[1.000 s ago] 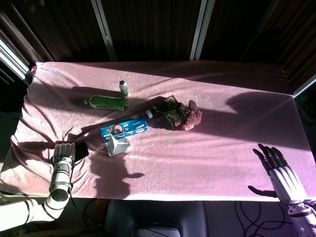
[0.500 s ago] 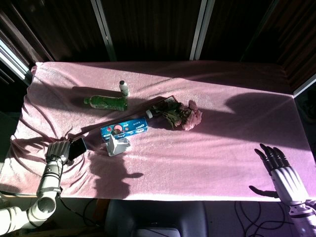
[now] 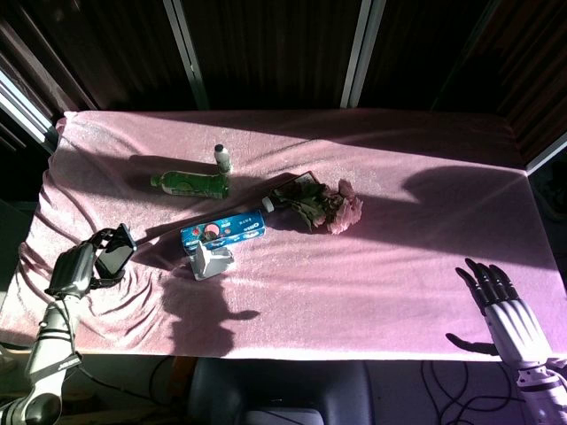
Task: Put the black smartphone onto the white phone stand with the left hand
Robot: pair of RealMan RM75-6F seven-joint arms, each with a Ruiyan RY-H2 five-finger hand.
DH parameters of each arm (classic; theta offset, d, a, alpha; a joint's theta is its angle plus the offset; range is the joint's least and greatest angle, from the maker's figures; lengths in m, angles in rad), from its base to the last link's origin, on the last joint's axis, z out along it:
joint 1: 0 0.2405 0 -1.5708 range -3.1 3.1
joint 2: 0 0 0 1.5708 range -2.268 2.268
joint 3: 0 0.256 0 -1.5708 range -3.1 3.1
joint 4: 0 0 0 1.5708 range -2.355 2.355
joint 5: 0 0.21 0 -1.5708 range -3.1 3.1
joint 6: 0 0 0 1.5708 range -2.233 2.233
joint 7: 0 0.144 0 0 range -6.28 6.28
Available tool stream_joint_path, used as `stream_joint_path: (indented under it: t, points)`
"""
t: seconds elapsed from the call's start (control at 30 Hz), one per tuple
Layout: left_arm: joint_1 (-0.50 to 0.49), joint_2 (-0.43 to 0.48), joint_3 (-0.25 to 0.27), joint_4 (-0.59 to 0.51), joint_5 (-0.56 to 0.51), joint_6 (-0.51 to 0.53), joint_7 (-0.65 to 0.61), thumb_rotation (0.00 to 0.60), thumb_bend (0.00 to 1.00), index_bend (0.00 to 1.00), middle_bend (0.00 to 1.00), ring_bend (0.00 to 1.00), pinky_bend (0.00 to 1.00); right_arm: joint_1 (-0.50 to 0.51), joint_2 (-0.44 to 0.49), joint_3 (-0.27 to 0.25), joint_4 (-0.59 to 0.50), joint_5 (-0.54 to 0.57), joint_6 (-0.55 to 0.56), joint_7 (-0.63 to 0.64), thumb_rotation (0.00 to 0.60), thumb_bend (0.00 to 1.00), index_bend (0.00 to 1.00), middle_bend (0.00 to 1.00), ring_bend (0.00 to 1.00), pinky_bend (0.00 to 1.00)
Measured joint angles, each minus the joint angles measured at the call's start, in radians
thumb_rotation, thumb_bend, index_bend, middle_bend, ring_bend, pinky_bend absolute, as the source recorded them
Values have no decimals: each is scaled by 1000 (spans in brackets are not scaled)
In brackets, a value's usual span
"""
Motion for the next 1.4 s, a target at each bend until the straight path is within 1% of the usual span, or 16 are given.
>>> stream_joint_path:
  t: [0.13, 0.17, 0.27, 0.33, 0.5, 0.77, 0.9, 1.07, 1.4]
  points:
    - [52, -12, -15, -2, 125, 52, -193, 600, 621, 773, 1000, 742, 324, 1, -2, -1, -1, 0, -5, -7, 600, 185, 0, 0, 0, 0]
    - [64, -21, -16, 0, 169, 64, -249, 600, 619, 774, 1000, 741, 323, 1, -2, -2, -2, -1, -6, -9, 600, 185, 0, 0, 0, 0]
    - [83, -59, -16, 19, 282, 88, -360, 600, 614, 778, 1000, 740, 313, 3, -3, -3, -3, -4, -9, -14, 600, 184, 0, 0, 0, 0]
    - [85, -99, -13, 46, 342, 99, -395, 600, 605, 782, 1000, 738, 301, 4, -5, -3, -2, -3, -11, -16, 600, 184, 0, 0, 0, 0]
    - [63, -234, 0, 173, 471, 115, -466, 600, 589, 786, 1000, 722, 262, 9, -5, -2, -1, 1, -21, -14, 600, 184, 0, 0, 0, 0]
    - [8, -420, -3, 417, 535, 124, -612, 600, 587, 787, 1000, 721, 257, 3, 0, -1, 4, 4, -9, -2, 600, 184, 0, 0, 0, 0]
    - [-4, -490, 2, 509, 560, 141, -678, 600, 589, 787, 1000, 721, 257, 1, 2, -1, 5, 6, -8, 0, 600, 184, 0, 0, 0, 0]
    - [-15, -547, 8, 565, 573, 154, -715, 600, 589, 787, 1000, 721, 257, 0, 3, -1, 6, 4, -6, 4, 600, 184, 0, 0, 0, 0]
    - [-29, -600, 8, 643, 556, 128, -746, 600, 585, 787, 1000, 715, 253, -2, 7, -2, 10, 0, 1, 17, 600, 184, 0, 0, 0, 0]
